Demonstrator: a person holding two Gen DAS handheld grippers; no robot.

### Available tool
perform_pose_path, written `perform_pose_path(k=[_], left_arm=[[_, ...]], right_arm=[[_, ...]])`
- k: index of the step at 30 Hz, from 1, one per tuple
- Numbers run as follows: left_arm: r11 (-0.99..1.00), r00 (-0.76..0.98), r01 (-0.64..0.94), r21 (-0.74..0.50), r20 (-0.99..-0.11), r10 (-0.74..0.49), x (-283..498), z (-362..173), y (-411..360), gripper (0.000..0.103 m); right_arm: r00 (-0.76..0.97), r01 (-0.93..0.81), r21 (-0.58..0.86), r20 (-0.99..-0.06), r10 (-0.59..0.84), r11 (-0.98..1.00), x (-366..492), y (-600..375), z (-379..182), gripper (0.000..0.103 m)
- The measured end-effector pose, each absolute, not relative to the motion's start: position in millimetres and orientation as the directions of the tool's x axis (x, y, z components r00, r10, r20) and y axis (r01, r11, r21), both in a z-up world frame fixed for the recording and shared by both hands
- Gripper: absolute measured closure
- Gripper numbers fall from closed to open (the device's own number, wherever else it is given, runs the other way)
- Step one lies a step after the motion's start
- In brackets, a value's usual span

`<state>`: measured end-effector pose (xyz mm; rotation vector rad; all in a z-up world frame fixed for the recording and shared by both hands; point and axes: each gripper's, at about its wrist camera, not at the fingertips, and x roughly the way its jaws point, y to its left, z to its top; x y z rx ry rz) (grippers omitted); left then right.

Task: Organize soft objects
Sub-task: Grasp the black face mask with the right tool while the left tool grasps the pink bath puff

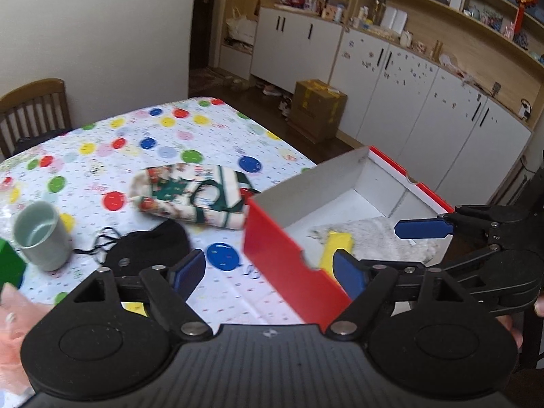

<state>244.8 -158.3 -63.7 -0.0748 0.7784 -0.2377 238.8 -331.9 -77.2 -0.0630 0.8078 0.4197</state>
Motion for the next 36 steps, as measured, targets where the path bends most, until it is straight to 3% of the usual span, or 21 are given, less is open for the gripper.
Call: perform_pose_path(k=[8, 17, 19, 28, 36], left_arm=[[0.99, 0.704, 0.112, -0.087, -0.696, -0.141, 221, -63, -102, 0.016], [0.988, 0.744, 0.052, -0.142, -0.655, -0.134, 189, -77, -31, 0.013], [0.991, 0.751, 0.032, -0.13, -0.651, -0.11, 183, -80, -19, 0.004], [0.994, 0.774, -0.049, -0.099, -0.633, -0.025, 163, -96, 31, 0.003], [0.992, 0.731, -0.113, -0.065, -0.681, 0.038, 172, -122, 58, 0.0]], right_arm=[[0.599, -0.424, 0.121, -0.706, 0.379, 0.897, 223, -278, -76, 0.017], [0.607, -0.426, 0.111, -0.701, 0.375, 0.898, 217, -227, -83, 0.007], [0.608, -0.419, 0.116, -0.701, 0.373, 0.9, 220, -217, -86, 0.005], [0.598, -0.433, 0.088, -0.717, 0.359, 0.897, 246, -167, -116, 0.004], [0.587, -0.436, 0.06, -0.738, 0.334, 0.898, 276, -140, -144, 0.003]])
